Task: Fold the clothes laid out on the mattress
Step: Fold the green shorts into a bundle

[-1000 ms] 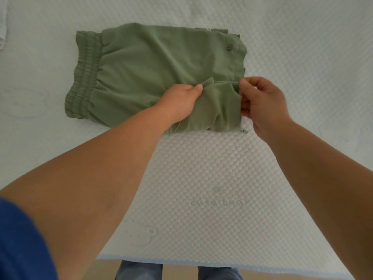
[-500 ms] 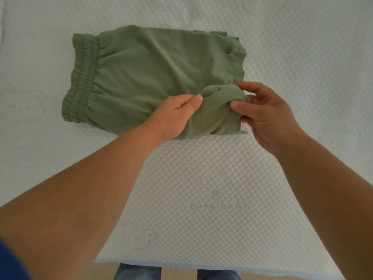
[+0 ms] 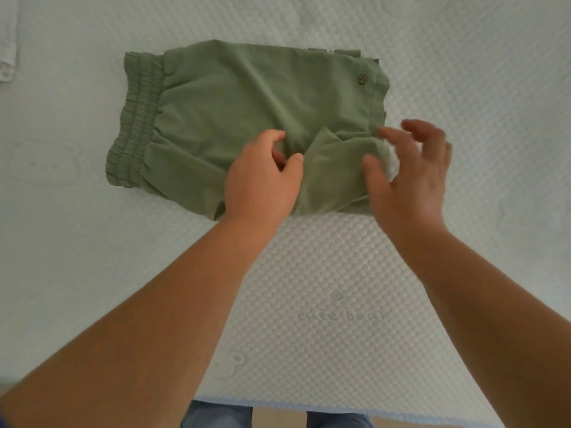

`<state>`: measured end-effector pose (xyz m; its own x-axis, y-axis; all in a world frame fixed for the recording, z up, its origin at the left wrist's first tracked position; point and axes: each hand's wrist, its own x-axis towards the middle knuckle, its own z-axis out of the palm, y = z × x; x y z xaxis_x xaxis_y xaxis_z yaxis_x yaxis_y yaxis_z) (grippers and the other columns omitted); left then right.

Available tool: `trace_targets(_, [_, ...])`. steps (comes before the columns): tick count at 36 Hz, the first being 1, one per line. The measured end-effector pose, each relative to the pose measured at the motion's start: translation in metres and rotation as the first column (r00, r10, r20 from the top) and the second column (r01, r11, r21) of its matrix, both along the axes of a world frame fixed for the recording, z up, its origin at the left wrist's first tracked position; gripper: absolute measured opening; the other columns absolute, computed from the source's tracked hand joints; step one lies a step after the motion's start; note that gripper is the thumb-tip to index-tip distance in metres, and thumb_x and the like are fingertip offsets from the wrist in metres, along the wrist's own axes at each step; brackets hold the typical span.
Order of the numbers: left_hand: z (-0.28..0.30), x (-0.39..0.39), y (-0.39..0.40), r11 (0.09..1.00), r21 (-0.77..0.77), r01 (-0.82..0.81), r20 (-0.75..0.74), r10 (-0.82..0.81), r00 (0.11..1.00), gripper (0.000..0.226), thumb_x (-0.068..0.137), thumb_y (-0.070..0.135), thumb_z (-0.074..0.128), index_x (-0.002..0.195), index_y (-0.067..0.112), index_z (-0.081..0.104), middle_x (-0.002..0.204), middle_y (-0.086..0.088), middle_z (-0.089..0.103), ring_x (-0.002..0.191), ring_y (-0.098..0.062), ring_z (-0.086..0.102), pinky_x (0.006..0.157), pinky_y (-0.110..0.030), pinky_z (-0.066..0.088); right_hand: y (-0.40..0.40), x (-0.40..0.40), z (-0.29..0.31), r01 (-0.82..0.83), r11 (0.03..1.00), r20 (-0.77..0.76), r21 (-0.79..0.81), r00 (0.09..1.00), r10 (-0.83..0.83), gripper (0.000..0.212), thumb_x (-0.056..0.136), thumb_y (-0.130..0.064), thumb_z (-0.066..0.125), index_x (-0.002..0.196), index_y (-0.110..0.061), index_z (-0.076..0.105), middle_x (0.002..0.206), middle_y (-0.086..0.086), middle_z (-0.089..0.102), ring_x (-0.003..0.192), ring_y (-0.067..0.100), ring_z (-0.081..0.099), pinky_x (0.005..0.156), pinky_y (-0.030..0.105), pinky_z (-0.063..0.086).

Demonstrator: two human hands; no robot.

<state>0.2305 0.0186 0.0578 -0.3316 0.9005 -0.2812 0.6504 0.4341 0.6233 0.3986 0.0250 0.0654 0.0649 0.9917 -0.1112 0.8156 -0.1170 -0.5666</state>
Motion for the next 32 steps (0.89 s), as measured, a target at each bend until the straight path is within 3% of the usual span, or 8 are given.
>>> trace_targets(3, [0.01, 0.007, -0.022, 0.918, 0.325, 0.227, -0.055, -0.221, 0.974, 0.027, 0.083, 0.014, 0.056, 0.107, 0.007, 0.065, 0.09, -0.003, 0.061, 0.083, -0.019, 0.056, 0.079, -0.028, 0.042, -0.017, -0.007, -0.007, -0.268, 0.962, 0.11, 0.06, 0.959, 0.26, 0.035, 0.088, -0.022, 0.06, 0.12, -0.009, 0.061, 0.131, 0.016, 0.05, 0.123, 0.033, 0.041, 0.104, 0.042, 0.031])
trace_targets(7, [-0.01, 0.013, -0.042, 0.832, 0.058, 0.551, -0.172, -0.536, 0.827, 0.034, 0.087, 0.02, 0.055, 0.119, 0.012, 0.064, 0.122, -0.006, 0.062, 0.117, -0.024, 0.054, 0.095, -0.04, 0.036, -0.033, 0.002, -0.023, -0.271, 0.952, 0.128, -0.14, 0.949, 0.289, 0.06, 0.092, -0.035, 0.054, 0.144, -0.012, 0.034, 0.154, 0.011, 0.022, 0.143, 0.028, 0.014, 0.115, 0.041, 0.009])
trace_targets(11, [-0.022, 0.002, -0.033, 0.83, 0.05, 0.556, -0.191, -0.538, 0.821, 0.038, 0.083, 0.025, 0.056, 0.118, 0.014, 0.064, 0.128, -0.006, 0.058, 0.118, -0.024, 0.054, 0.093, -0.04, 0.034, -0.049, 0.012, -0.019, 0.058, 0.993, -0.039, -0.106, 0.997, -0.062, 0.072, 0.072, -0.042, 0.074, 0.127, -0.005, 0.047, 0.131, 0.01, 0.04, 0.125, 0.023, 0.033, 0.107, 0.033, 0.023])
trace_targets(15, [-0.024, 0.001, -0.032, 0.809, 0.025, 0.587, -0.24, -0.565, 0.789, 0.039, 0.088, 0.03, 0.048, 0.12, 0.015, 0.063, 0.132, -0.006, 0.057, 0.125, -0.024, 0.049, 0.094, -0.043, 0.031, -0.063, 0.013, -0.021, 0.125, 0.946, -0.105, -0.3, 0.981, -0.163, 0.031, 0.074, -0.037, 0.074, 0.097, -0.023, 0.058, 0.102, -0.015, 0.044, 0.101, 0.004, 0.039, 0.084, 0.005, 0.03])
trace_targets(19, [-0.022, 0.001, -0.034, 0.802, 0.003, 0.597, -0.268, -0.575, 0.773, 0.043, 0.091, 0.032, 0.038, 0.125, 0.018, 0.06, 0.136, -0.003, 0.053, 0.131, -0.021, 0.043, 0.094, -0.044, 0.028, -0.057, 0.017, -0.019, 0.201, 0.915, -0.291, -0.35, 0.905, -0.311, 0.017, 0.078, -0.028, 0.073, 0.073, -0.036, 0.058, 0.084, -0.017, 0.054, 0.069, -0.005, 0.049, 0.065, 0.005, 0.038])
trace_targets(27, [-0.025, 0.0, -0.036, 0.762, -0.071, 0.644, -0.344, -0.625, 0.701, 0.042, 0.091, 0.027, 0.044, 0.132, 0.022, 0.053, 0.143, 0.003, 0.045, 0.138, -0.021, 0.031, 0.097, -0.051, 0.021, -0.042, 0.057, -0.014, -0.138, 0.853, -0.109, -0.503, 0.989, 0.096, 0.022, 0.087, -0.022, 0.061, 0.069, -0.03, 0.051, 0.08, -0.011, 0.051, 0.067, 0.002, 0.047, 0.057, 0.005, 0.033])
trace_targets(31, [-0.027, 0.004, -0.037, 0.78, -0.128, 0.613, -0.361, -0.612, 0.703, 0.048, 0.09, 0.031, 0.038, 0.137, 0.021, 0.047, 0.147, 0.004, 0.04, 0.14, -0.02, 0.026, 0.1, -0.052, 0.018, -0.036, 0.051, -0.011, 0.039, 0.867, -0.055, -0.496, 0.996, -0.076, 0.005, 0.085, -0.029, 0.058, 0.09, -0.032, 0.055, 0.082, -0.018, 0.057, 0.07, -0.005, 0.051, 0.051, 0.009, 0.034])
trace_targets(32, [-0.028, 0.005, -0.036, 0.788, -0.134, 0.601, -0.358, -0.604, 0.712, 0.05, 0.09, 0.033, 0.037, 0.137, 0.021, 0.046, 0.147, 0.005, 0.04, 0.141, -0.019, 0.025, 0.101, -0.052, 0.018, -0.035, 0.047, -0.011, 0.103, 0.877, -0.092, -0.469, 0.982, -0.164, 0.019, 0.083, -0.037, 0.059, 0.1, -0.032, 0.053, 0.087, -0.02, 0.056, 0.075, -0.007, 0.051, 0.054, 0.009, 0.034])
